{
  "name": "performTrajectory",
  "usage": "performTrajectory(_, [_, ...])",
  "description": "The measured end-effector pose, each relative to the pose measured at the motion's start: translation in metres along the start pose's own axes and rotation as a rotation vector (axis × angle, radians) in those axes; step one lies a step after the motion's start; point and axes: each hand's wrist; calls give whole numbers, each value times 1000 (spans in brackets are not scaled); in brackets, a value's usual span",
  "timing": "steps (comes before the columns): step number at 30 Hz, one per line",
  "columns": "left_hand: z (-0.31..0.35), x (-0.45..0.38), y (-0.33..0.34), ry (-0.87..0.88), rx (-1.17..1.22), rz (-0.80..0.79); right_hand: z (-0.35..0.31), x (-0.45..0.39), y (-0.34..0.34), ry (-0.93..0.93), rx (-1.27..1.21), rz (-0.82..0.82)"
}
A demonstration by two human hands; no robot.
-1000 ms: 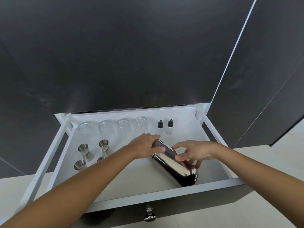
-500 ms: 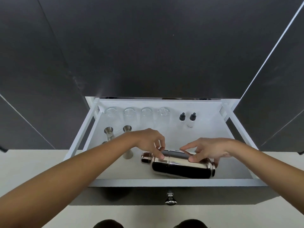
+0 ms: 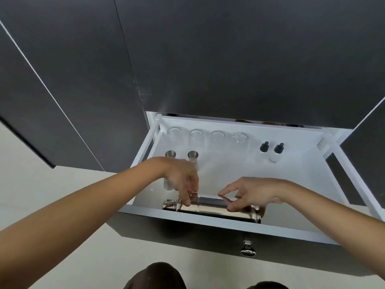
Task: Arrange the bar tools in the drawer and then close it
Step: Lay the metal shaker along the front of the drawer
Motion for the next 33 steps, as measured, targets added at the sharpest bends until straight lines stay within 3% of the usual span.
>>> performTrajectory(9, [-31,26,-3,-65,50,-52,-33,-16,16,-72,-21,10])
performTrajectory(18, [-51,37,1,-83,82,8,-45,-24,26,-89,24,34])
performTrajectory(33, [-44,26,-5,-101,87,-6,-40,-22,22,-139,33,20])
Point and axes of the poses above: each hand's wrist, its own x-axis away from the middle knuckle, its own y-axis out of the palm, z = x × y, and after that the axes turned 9 degrees about z, right-handed
